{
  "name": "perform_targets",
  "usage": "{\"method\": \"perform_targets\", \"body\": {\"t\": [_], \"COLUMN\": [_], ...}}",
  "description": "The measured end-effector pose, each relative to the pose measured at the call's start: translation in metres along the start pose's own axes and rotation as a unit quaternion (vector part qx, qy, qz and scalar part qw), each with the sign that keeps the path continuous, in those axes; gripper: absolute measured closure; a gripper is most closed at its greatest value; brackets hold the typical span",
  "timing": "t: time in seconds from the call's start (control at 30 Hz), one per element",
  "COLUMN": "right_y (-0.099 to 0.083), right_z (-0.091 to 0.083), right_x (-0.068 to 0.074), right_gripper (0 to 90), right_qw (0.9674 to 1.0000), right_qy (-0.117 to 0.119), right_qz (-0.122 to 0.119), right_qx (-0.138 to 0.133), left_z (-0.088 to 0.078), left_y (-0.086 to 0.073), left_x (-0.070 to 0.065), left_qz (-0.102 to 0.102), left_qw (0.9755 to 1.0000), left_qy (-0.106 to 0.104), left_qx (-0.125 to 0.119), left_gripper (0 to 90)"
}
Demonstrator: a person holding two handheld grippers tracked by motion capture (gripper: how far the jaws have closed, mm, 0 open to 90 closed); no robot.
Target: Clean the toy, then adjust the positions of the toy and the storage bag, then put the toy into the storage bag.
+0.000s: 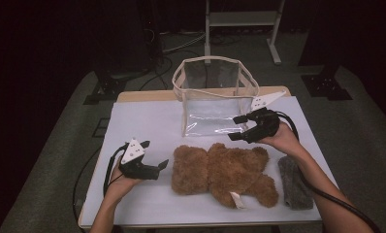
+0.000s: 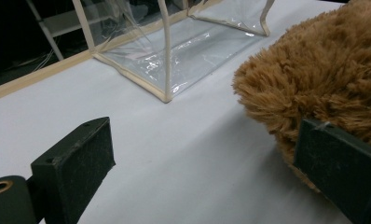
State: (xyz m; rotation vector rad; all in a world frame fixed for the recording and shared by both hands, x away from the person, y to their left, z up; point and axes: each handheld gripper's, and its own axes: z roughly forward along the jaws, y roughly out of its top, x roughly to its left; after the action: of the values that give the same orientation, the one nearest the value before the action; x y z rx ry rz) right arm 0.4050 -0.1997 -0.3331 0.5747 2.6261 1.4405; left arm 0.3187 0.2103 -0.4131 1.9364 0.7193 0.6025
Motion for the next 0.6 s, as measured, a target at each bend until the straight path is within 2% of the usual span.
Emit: {"method": "perform_targets", "body": {"t": [0.3, 0.4, 0.6], "right_y": [0.01, 0.013, 0.025], "right_z": [0.007, 0.007, 0.009], "right_x": [0.002, 0.004, 0.003], "right_gripper": [25.8, 25.9, 25.9], "right_qw": [0.9998, 0.9998, 0.9992], "right_qy": [0.012, 0.015, 0.027], "right_qz": [-0.013, -0.015, -0.027], "right_qx": [0.01, 0.005, 0.012], "left_z": [-0.001, -0.002, -0.003], "left_y": [0.0, 0.0, -0.002], "left_x": [0.001, 0.001, 0.003], "left_qz": [-0.002, -0.003, -0.003], "left_qw": [1.0, 1.0, 1.0], "left_qy": [0.002, 0.003, 0.003], "left_qx": [-0.001, -0.003, 0.005], "left_gripper": [3.3, 3.3, 3.1]}}
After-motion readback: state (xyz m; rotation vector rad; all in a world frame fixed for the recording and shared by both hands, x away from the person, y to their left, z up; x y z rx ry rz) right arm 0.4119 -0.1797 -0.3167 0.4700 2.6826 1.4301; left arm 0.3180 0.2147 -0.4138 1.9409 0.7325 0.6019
